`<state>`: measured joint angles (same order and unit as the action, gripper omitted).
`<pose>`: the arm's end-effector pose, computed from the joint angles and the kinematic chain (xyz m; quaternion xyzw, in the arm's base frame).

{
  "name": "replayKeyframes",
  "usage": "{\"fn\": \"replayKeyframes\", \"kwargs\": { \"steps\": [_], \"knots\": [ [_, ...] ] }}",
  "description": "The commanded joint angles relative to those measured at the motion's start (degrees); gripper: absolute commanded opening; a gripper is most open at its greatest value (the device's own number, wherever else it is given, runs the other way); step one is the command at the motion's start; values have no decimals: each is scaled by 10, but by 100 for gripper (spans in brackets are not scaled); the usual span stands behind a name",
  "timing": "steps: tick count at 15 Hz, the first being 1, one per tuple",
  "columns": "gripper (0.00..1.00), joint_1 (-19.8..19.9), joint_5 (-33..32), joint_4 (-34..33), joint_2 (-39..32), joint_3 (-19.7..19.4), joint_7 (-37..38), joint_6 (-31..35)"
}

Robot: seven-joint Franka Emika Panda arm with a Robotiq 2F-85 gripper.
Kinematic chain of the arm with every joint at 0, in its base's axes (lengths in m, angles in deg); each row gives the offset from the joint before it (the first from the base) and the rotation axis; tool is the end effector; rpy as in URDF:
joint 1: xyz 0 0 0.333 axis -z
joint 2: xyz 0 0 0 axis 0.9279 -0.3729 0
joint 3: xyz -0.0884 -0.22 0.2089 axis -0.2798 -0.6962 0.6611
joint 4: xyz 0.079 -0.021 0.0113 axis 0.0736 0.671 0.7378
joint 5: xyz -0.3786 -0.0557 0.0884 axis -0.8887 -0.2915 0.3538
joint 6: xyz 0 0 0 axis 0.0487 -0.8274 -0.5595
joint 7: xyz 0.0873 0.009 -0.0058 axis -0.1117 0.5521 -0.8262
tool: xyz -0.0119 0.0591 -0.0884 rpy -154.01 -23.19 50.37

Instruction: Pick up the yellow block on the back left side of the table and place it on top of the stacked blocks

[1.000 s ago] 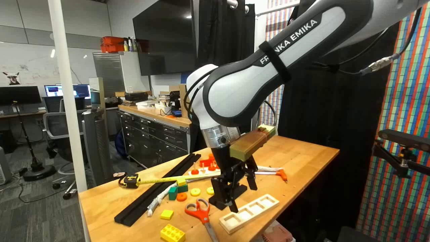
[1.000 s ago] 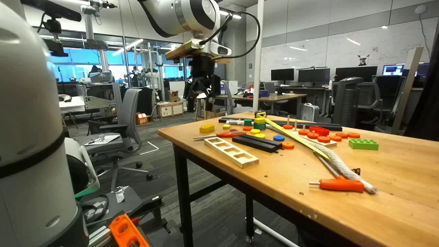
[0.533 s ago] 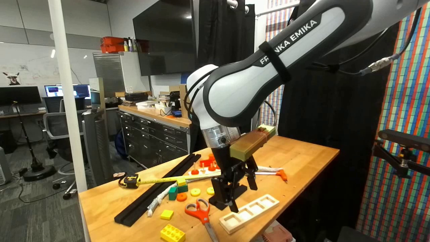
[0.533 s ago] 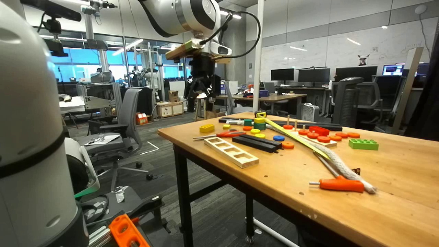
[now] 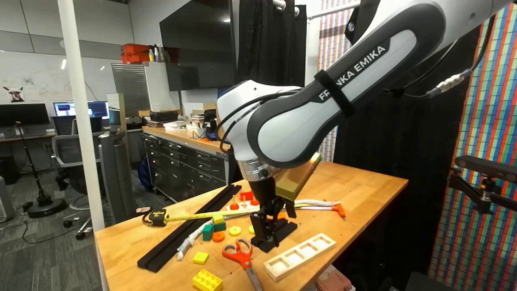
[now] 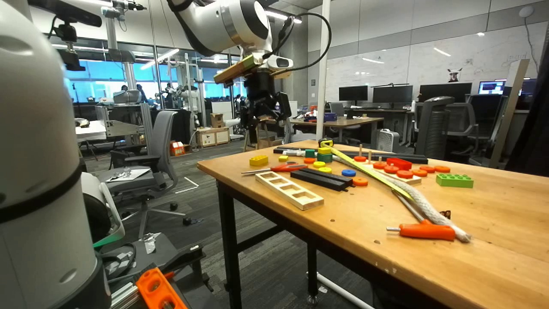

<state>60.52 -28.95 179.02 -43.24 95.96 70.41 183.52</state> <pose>0.4375 0.1795 0.3669 0.9821 0.0984 -0.0618 0.1483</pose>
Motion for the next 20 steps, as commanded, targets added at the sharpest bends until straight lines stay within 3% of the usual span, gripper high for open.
{"fn": "replayKeyframes", "kwargs": {
  "steps": [1,7,10,16,20],
  "knots": [
    [100,-14,-25,-10,-14,-13,-29,71],
    [100,-12,9,-13,-51,-32,-107,220],
    [100,-14,41,-27,-81,-37,-161,264],
    [100,-17,131,-80,-151,-28,-277,276],
    [100,-21,141,-124,-194,-22,-310,258]
  ]
}}
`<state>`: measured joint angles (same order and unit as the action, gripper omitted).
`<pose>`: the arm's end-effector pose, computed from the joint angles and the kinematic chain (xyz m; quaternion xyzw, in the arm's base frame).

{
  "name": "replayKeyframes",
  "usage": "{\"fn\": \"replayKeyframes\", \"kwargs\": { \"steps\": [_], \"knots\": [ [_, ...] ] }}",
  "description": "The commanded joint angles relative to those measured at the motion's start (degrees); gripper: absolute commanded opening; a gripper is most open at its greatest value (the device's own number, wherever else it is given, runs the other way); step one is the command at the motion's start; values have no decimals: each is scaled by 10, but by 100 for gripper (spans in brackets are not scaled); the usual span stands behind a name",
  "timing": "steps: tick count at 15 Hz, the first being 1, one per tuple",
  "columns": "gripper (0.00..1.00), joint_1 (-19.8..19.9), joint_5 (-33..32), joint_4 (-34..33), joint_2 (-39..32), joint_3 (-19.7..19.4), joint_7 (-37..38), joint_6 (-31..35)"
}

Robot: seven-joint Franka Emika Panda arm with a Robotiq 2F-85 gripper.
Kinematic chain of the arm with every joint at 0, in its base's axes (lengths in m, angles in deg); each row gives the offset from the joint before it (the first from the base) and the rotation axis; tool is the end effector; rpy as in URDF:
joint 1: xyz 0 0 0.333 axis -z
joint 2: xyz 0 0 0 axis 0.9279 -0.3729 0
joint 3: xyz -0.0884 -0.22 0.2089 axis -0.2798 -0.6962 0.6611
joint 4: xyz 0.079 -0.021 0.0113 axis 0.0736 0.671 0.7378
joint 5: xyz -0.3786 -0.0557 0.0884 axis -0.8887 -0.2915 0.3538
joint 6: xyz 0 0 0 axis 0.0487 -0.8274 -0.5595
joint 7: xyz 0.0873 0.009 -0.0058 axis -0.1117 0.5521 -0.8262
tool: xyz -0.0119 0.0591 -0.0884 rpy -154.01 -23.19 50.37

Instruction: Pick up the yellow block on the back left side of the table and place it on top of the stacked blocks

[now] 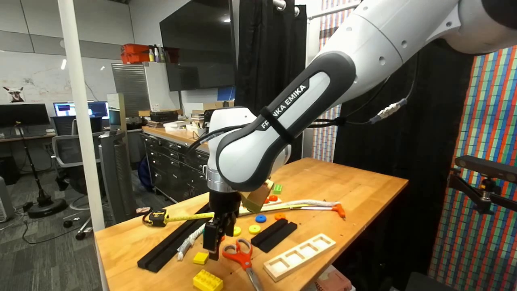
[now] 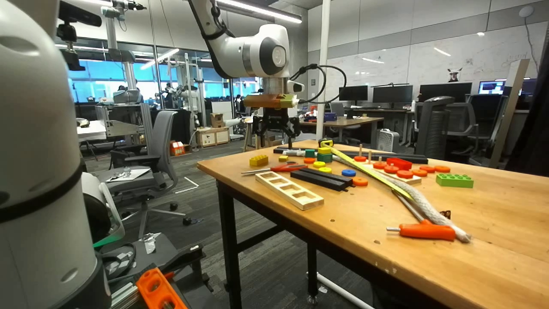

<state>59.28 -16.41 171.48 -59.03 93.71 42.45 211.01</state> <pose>0.5228 0.2202 0.3216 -0.9593 -0.2753 -0.0577 0.0232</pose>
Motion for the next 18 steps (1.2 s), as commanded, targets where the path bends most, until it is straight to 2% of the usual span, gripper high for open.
{"fn": "replayKeyframes", "kwargs": {
  "steps": [1,11,18],
  "knots": [
    [100,-10,12,-61,-48,2,-34,-21],
    [100,-23,-9,-183,-141,-1,-60,-90],
    [100,-16,-1,-265,-203,-6,-82,-141]
  ]
}}
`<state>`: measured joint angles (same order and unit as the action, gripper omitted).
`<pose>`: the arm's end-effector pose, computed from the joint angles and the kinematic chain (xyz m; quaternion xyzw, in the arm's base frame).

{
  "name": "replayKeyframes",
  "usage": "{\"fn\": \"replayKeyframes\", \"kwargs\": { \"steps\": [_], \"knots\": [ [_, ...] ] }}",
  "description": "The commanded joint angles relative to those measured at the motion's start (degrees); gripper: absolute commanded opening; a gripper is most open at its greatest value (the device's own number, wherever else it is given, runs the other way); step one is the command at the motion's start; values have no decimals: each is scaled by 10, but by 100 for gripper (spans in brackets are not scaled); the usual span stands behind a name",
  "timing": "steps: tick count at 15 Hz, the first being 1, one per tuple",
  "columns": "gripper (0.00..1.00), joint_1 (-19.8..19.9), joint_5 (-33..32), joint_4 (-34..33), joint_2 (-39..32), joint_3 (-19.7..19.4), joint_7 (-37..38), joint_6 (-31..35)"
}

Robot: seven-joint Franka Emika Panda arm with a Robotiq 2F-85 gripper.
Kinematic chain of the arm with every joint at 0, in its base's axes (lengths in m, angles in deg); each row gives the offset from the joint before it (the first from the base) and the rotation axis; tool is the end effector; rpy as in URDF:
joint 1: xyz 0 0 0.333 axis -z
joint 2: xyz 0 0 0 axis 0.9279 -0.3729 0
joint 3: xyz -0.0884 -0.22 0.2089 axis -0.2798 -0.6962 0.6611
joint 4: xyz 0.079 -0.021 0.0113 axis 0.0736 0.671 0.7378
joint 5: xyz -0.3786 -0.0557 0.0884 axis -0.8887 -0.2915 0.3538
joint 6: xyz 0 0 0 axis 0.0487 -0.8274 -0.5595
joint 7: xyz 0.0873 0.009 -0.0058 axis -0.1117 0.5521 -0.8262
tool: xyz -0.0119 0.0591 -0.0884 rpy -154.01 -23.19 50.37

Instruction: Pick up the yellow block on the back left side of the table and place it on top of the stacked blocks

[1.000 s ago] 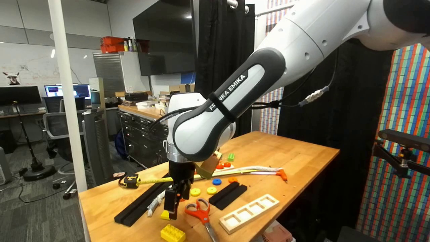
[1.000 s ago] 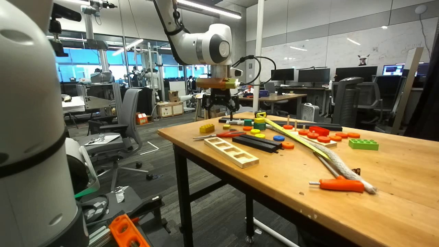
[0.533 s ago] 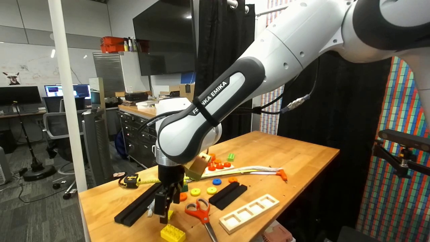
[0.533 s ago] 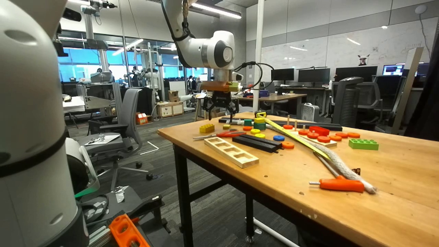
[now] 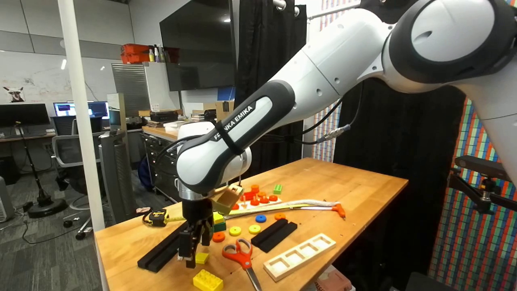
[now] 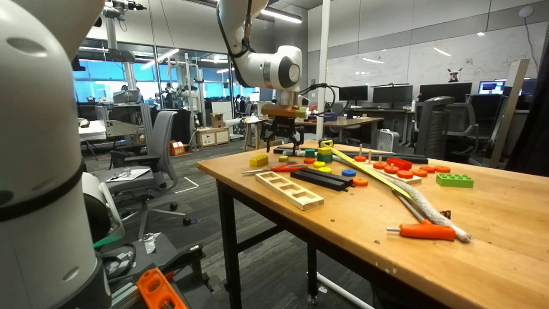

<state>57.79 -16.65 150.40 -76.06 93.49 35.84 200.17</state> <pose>0.5981 0.2561 0.2859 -0.9422 -0.3317 -0.0015 0.0472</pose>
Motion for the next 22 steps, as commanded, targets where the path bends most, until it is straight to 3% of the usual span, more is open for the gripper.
{"fn": "replayKeyframes", "kwargs": {
  "steps": [1,10,11,12,19,20,22],
  "knots": [
    [100,-1,0,-62,-38,-5,-16,-38],
    [100,-3,-1,-97,-63,-11,-13,-68],
    [75,-4,-2,-98,-63,-11,-12,-69],
    [75,-3,-2,-99,-63,-11,-13,-70],
    [20,-4,-2,-108,-64,-15,-11,-76],
    [17,-3,-1,-108,-63,-15,-11,-76],
    [21,-6,-2,-108,-61,-16,-5,-79]
  ]
}}
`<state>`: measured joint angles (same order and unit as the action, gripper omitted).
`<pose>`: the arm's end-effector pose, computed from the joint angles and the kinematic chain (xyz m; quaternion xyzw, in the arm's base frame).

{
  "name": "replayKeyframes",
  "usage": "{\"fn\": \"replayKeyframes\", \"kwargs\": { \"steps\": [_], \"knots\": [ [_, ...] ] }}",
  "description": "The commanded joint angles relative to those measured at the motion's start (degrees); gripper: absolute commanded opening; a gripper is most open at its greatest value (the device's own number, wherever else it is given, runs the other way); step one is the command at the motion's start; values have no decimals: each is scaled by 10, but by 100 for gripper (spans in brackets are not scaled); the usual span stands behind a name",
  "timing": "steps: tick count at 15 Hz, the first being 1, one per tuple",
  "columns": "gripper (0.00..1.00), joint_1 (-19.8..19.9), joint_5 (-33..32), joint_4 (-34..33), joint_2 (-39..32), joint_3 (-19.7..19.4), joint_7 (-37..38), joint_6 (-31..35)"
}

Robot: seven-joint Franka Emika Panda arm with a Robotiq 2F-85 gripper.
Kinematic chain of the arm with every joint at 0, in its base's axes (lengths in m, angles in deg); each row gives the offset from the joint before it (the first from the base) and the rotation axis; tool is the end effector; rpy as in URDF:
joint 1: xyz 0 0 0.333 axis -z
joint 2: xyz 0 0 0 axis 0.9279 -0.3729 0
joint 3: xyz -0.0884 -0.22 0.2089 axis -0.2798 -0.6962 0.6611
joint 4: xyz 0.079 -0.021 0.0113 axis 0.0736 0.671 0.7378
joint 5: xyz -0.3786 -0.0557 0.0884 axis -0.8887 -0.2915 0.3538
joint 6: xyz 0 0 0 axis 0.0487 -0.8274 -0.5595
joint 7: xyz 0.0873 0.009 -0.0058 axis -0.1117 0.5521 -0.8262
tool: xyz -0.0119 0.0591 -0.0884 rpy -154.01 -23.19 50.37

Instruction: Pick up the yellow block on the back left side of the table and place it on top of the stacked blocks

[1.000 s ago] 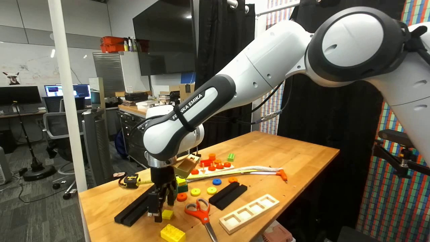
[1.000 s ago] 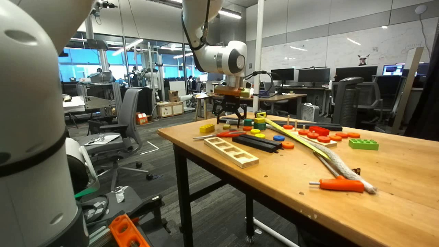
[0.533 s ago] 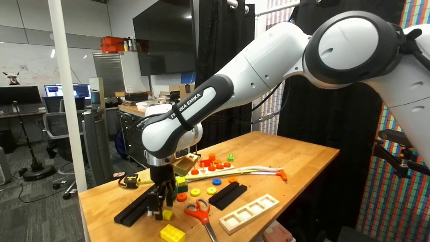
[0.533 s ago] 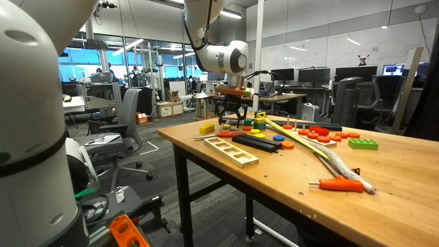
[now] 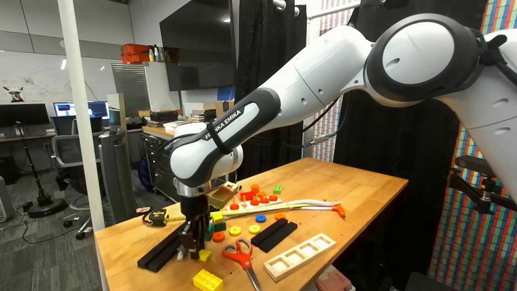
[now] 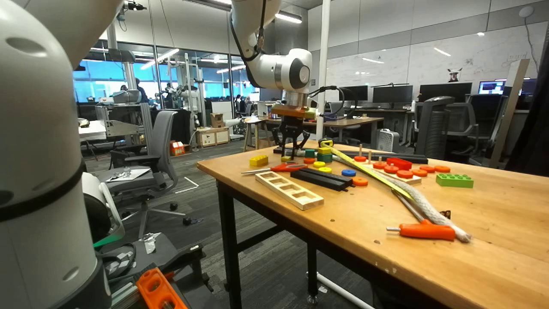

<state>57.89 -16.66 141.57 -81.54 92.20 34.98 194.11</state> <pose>0.6315 0.2472 0.2800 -0.9445 -0.3241 0.0216 0.0495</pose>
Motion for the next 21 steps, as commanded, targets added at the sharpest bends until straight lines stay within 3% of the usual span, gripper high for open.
{"fn": "replayKeyframes", "kwargs": {
  "steps": [1,11,21],
  "knots": [
    [21,-9,-3,-19,-4,-3,7,-22],
    [20,-49,-27,-5,41,-7,68,-52],
    [20,-67,-145,-9,87,-19,62,-81]
  ]
}}
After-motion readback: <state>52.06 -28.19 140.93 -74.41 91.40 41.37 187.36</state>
